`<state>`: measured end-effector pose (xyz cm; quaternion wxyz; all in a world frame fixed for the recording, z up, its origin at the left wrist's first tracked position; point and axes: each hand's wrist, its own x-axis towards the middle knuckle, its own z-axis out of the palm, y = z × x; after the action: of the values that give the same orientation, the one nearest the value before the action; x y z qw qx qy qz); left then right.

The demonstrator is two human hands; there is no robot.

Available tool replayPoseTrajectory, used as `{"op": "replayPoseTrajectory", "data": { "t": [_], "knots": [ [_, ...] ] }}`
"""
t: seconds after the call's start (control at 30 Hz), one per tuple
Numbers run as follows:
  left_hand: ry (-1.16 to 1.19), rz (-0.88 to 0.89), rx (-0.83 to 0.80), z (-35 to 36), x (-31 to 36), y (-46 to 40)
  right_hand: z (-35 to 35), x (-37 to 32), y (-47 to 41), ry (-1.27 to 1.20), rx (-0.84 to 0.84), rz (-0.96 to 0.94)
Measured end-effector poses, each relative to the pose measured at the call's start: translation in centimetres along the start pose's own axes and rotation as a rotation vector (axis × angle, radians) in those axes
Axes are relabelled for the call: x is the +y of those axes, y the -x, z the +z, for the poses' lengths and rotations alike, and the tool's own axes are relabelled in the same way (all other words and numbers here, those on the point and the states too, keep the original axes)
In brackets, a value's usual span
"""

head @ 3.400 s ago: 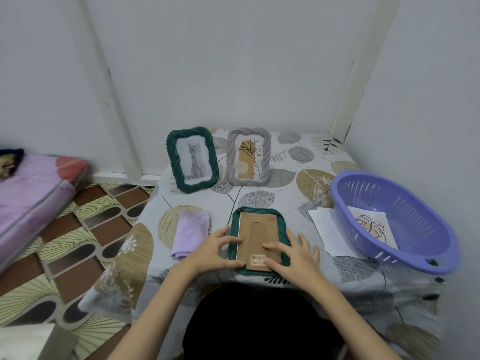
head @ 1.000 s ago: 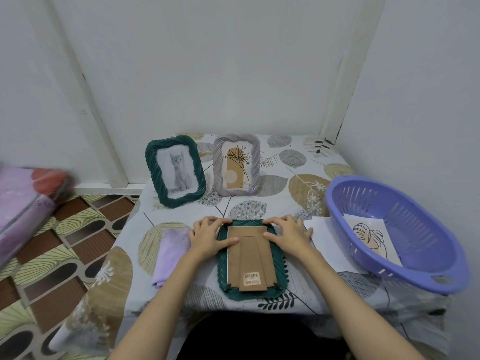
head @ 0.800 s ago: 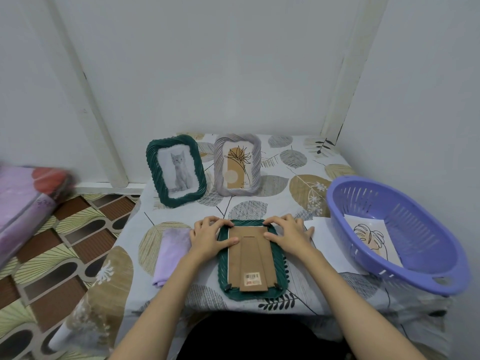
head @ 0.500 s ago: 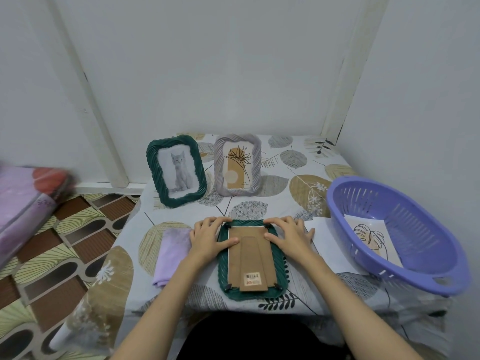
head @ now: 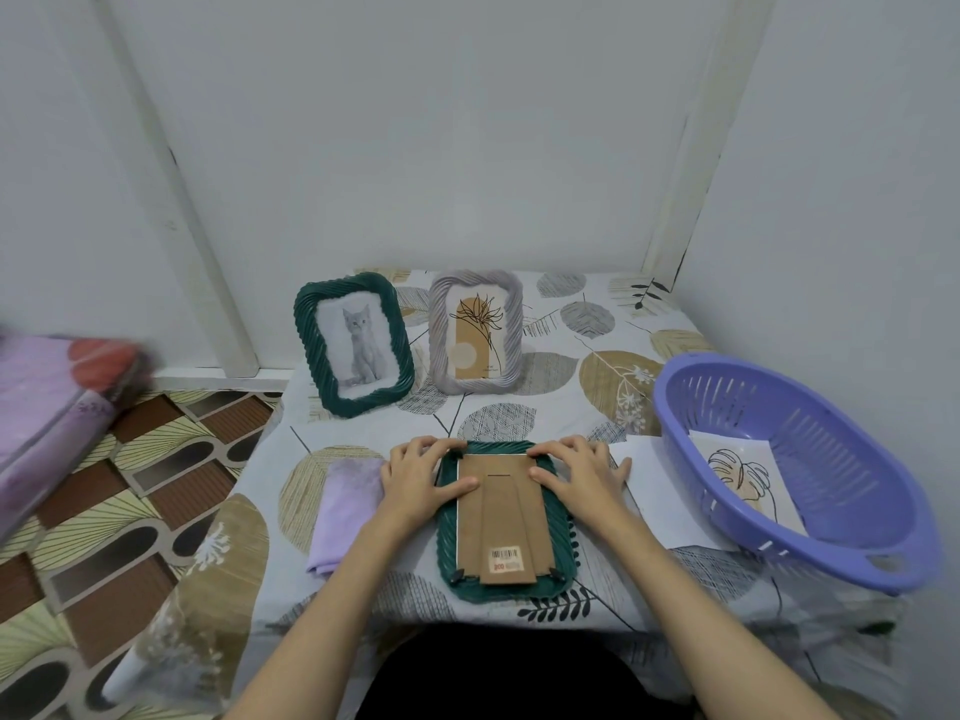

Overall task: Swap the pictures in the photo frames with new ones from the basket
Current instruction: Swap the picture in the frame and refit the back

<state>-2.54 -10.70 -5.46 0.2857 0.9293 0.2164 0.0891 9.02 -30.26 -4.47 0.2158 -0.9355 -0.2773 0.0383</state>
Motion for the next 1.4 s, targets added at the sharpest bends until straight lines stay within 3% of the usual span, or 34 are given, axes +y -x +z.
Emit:
{"op": "replayPoseTrajectory", "data": {
  "t": [0.33, 0.4, 0.53, 0.67, 0.9, 0.97, 1.1, 1.3, 1.4],
  "knots": [
    [0.093, -0.053, 0.058, -0.7, 0.6, 1.1, -0.4, -1.3, 1.8, 0.045, 0.043, 0.009],
    [0.016, -0.025, 0.05, -0.8, 0.4, 2.0, -0.3, -1.9, 3.4, 0.003, 0.048, -0.029],
    [-0.017, 0.011, -0.006, -0.4, 0.5, 3.8, 1.0, -2.6, 6.7, -0.017, -0.068, -0.058],
    [0.249, 0.006, 0.013, -0.3, 1.5, 4.8, 1.3, -3.1, 7.4, -0.077, -0.096, -0.021],
    [1.2, -0.288, -0.06, -2.5, 3.1, 5.7, -0.4, -2.7, 7.3, -0.331, -0.146, -0.015],
    [1.355, -0.285, -0.076, -3.6, 3.6, 5.8, -1.7, -3.4, 7.2, -0.427, -0.139, -0.045],
    [1.425, -0.188, -0.13, -5.3, 5.6, 5.5, -5.1, -6.3, 7.2, -0.821, -0.168, -0.081],
    [1.427, -0.099, -0.356, -3.8, 7.5, 4.7, -7.3, -6.8, 7.1, -0.713, -0.117, -0.167],
    [1.312, -0.145, -0.321, -2.8, 7.9, 5.0, -7.0, -5.2, 6.9, -0.628, -0.043, -0.114]
  ]
}}
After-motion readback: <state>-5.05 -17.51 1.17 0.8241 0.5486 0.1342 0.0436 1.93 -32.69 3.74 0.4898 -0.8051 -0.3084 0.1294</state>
